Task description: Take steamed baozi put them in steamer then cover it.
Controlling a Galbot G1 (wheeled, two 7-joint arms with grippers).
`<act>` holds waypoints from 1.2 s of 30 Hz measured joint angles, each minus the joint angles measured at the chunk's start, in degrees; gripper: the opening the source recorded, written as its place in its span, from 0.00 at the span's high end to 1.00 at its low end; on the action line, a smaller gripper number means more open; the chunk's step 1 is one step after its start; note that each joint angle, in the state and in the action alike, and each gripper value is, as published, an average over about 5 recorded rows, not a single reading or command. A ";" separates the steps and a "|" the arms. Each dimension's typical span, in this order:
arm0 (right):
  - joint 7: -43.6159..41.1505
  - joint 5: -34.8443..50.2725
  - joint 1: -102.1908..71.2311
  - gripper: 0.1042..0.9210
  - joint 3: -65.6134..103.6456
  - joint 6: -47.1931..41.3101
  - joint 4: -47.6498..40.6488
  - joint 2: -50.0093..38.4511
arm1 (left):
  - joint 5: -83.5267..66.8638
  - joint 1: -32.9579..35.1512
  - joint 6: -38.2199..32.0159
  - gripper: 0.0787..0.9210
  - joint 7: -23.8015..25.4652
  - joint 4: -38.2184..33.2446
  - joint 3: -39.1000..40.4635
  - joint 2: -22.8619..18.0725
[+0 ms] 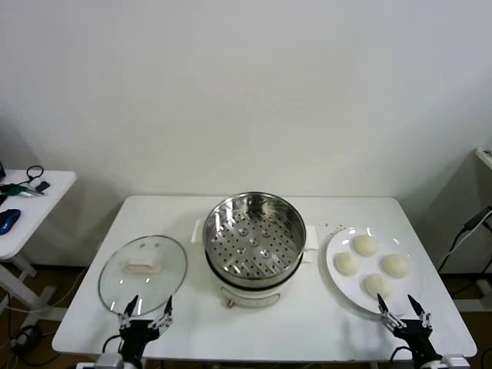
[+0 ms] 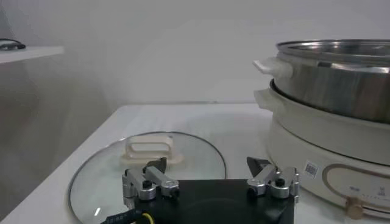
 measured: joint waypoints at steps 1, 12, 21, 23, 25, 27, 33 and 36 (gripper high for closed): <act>0.14 0.01 0.55 0.12 0.09 -0.65 0.05 -0.34 | 0.00 0.02 0.04 0.12 0.00 -0.07 0.00 0.00; -5.25 -3.64 23.00 0.12 -7.18 -14.37 -5.63 -15.37 | -0.02 -0.39 0.57 0.12 0.04 -1.17 0.37 0.58; -28.97 -15.69 55.88 0.12 -36.37 -11.55 -17.85 -29.93 | -0.02 -0.47 0.64 0.12 0.10 -1.96 0.54 0.55; -34.97 -18.80 63.58 0.12 -44.08 -8.99 -21.17 -31.18 | 0.02 -0.33 0.62 0.12 0.15 -2.11 0.60 0.45; -40.64 -21.60 71.18 0.12 -51.69 -6.48 -24.46 -31.82 | 0.05 -0.13 0.60 0.12 0.21 -2.32 0.62 0.40; -45.84 -23.92 78.77 0.12 -59.32 -4.32 -27.55 -32.03 | 0.05 0.07 0.58 0.12 0.26 -2.54 0.57 0.35; -56.65 -27.48 98.55 0.12 -81.46 -0.66 -35.04 -30.74 | 0.06 0.41 0.31 0.12 0.28 -2.75 0.40 0.20; -59.35 -27.82 104.56 0.12 -89.93 -0.35 -37.90 -29.40 | 0.05 0.51 0.02 0.12 0.30 -2.74 0.31 0.05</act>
